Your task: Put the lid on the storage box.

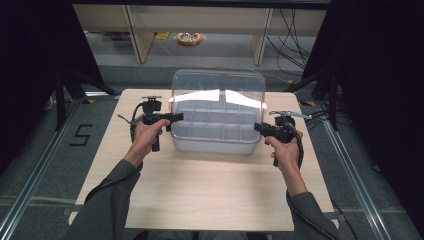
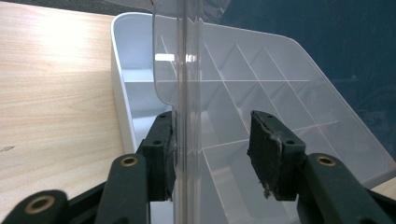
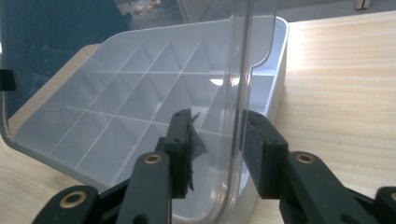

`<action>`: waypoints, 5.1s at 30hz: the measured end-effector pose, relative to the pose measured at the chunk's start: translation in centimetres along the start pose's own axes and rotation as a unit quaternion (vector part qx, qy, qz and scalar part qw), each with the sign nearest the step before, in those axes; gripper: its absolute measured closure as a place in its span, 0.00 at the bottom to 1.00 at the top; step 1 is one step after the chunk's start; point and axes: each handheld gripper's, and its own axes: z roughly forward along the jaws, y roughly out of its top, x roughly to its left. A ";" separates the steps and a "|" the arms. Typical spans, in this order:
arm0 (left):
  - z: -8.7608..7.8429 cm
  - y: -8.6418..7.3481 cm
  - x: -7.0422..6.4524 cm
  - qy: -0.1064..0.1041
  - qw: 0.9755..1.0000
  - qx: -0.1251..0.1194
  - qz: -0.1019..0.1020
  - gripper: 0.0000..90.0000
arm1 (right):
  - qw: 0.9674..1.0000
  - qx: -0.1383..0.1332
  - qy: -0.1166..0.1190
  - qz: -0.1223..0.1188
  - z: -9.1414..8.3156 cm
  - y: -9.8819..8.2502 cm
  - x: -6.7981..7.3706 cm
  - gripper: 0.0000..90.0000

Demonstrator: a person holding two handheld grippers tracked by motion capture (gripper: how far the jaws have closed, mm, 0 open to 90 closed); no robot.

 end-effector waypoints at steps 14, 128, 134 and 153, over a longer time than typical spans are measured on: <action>1.4 -0.4 0.9 0.004 1.000 0.003 -0.017 0.57 | 1.000 0.006 0.004 0.011 1.5 -0.3 -1.1 0.69; -1.7 -2.8 3.0 0.008 1.000 -0.018 -0.016 0.45 | 1.000 -0.005 -0.015 0.003 1.7 -0.1 -1.3 0.45; -3.5 -5.0 2.0 -0.022 1.000 -0.007 0.004 0.42 | 1.000 -0.005 0.006 -0.021 0.3 -1.0 -0.1 0.42; -6.5 -9.7 0.1 -0.043 0.998 0.008 0.053 0.38 | 0.997 0.031 0.041 -0.065 -1.6 -4.5 2.7 0.36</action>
